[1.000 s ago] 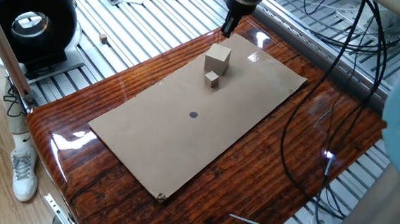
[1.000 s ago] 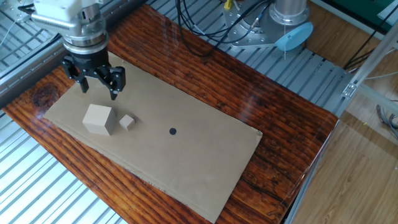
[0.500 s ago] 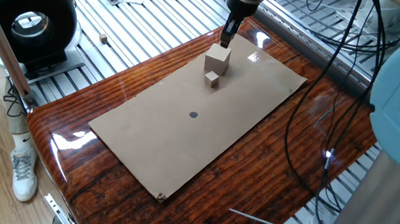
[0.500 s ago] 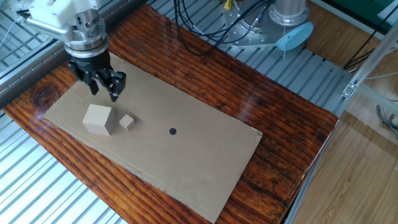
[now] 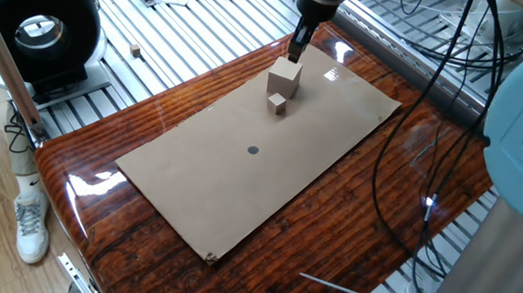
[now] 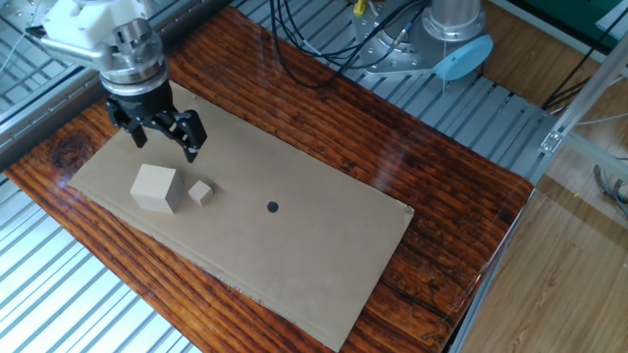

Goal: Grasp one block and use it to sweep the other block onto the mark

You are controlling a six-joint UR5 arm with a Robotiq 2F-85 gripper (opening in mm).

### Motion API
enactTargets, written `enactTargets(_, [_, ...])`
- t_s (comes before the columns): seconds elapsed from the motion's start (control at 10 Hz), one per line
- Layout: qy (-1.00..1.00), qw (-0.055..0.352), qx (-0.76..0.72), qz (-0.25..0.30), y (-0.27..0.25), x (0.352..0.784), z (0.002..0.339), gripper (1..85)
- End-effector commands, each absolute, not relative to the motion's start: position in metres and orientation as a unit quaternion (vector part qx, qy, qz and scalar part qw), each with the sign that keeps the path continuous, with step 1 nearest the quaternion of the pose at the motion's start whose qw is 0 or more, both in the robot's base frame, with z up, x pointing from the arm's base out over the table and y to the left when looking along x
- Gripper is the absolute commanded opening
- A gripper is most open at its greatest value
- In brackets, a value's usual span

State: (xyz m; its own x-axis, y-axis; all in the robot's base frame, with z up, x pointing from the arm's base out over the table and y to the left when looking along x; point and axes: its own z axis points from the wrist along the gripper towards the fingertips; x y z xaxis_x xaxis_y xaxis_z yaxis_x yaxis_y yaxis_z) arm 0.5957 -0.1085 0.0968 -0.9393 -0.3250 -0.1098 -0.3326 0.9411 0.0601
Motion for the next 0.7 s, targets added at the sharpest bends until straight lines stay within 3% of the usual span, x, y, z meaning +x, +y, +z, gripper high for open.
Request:
enactTargets(0.0, [0.976,0.051,-0.212,0.015,-0.125,0.604,0.088,85.0])
enactTargets(0.6, [0.966,0.063,-0.25,0.0,-0.126,0.627,0.073,85.0])
